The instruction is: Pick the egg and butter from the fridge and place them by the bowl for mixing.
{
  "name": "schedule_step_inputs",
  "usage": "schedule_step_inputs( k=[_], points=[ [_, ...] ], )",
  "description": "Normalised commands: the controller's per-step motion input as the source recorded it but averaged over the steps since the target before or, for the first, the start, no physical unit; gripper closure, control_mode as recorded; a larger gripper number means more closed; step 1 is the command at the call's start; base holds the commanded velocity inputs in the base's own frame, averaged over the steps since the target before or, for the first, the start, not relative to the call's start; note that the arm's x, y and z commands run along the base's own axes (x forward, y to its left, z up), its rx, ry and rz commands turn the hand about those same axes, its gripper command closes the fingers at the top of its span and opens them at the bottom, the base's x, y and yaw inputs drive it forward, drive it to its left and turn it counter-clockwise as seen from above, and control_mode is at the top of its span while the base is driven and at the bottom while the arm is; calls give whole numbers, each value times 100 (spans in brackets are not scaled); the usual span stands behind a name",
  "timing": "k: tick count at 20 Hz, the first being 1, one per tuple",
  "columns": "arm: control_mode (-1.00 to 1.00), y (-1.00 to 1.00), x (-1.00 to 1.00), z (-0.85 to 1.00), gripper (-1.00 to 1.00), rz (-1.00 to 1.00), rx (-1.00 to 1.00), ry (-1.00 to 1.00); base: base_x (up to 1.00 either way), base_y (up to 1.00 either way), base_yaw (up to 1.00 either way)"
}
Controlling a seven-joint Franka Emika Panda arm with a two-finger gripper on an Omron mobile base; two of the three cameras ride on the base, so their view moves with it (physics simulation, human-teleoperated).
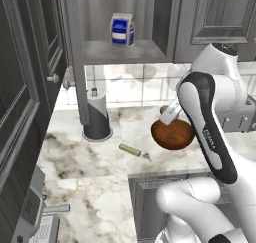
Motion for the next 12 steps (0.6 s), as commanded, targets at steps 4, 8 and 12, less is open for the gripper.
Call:
schedule_step_inputs(
  k=[4,8,12],
  points=[
    [-100,9,0,-41,100,-5,-14,0,0,0,0],
    [-100,20,0,-51,100,-2,-16,-4,0,0,0],
    [-100,3,-1,-73,100,0,-9,-11,0,0,0]
  ],
)
